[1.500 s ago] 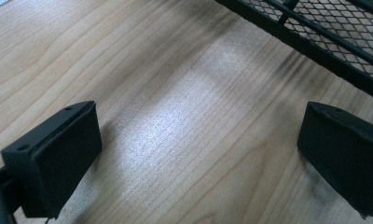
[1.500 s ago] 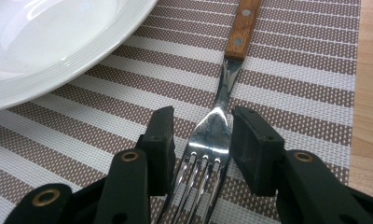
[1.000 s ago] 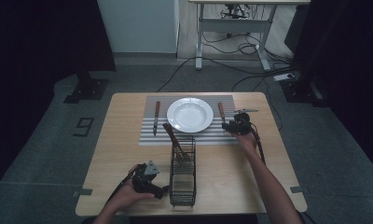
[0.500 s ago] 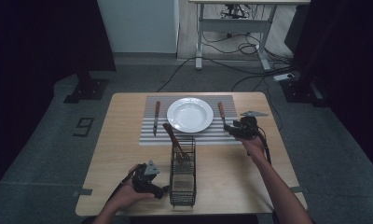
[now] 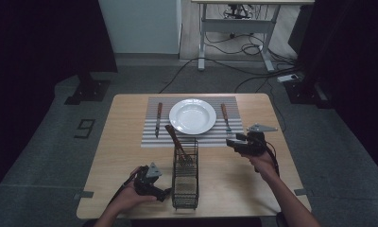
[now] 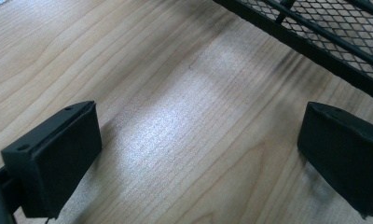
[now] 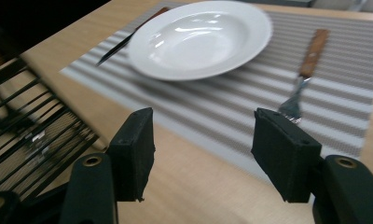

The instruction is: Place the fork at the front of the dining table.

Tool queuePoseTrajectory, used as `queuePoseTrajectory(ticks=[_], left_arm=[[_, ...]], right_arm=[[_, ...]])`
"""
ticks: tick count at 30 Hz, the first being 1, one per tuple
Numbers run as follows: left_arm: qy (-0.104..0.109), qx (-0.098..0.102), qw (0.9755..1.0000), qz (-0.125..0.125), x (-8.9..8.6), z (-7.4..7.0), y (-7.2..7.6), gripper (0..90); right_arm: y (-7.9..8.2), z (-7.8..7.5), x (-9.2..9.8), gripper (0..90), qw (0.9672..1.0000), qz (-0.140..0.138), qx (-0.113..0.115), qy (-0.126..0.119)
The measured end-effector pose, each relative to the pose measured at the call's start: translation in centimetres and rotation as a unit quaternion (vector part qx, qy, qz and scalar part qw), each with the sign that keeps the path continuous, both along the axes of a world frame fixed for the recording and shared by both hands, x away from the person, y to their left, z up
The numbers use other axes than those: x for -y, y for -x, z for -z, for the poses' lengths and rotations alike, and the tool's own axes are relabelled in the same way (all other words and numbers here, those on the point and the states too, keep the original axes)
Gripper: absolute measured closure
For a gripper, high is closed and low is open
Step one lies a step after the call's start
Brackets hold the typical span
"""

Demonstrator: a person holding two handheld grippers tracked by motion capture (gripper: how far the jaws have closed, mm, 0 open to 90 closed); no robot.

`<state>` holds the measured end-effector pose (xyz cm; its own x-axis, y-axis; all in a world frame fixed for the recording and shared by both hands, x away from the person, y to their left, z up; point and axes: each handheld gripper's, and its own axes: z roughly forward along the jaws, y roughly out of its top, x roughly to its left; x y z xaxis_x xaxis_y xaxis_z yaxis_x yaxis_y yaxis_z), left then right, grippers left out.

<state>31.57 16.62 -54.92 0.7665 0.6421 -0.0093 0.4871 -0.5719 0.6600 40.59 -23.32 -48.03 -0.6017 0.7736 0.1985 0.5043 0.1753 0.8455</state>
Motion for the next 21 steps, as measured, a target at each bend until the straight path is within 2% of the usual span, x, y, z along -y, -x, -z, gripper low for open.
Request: queuePoseTrajectory(ticks=[2,5,11,14,16,21], left_arm=[[0.001,0.000,1.0000,-0.001,0.0,0.0,0.0,0.0],[0.000,0.000,1.0000,0.000,0.0,0.0,0.0,0.0],[0.001,0.000,1.0000,-0.001,0.0,0.0,0.0,0.0],[0.000,0.000,1.0000,0.000,0.0,0.0,0.0,0.0],[0.000,0.000,1.0000,0.000,0.0,0.0,0.0,0.0],[0.000,0.000,1.0000,0.000,0.0,0.0,0.0,0.0]], right_arm=[[0.4,0.1,-0.1,38.6,1.0000,-0.007,-0.001,-0.001],[2.1,0.3,-0.6,37.8,0.9995,-0.031,-0.006,-0.003],[3.9,0.5,-0.9,37.2,0.9984,-0.055,-0.013,-0.010],[4.1,0.7,-1.2,37.0,0.9980,-0.061,-0.014,-0.009],[3.8,1.2,-1.6,35.8,0.9975,-0.068,-0.016,0.008],[3.5,1.6,-1.8,34.9,0.9973,-0.068,-0.023,0.016]])
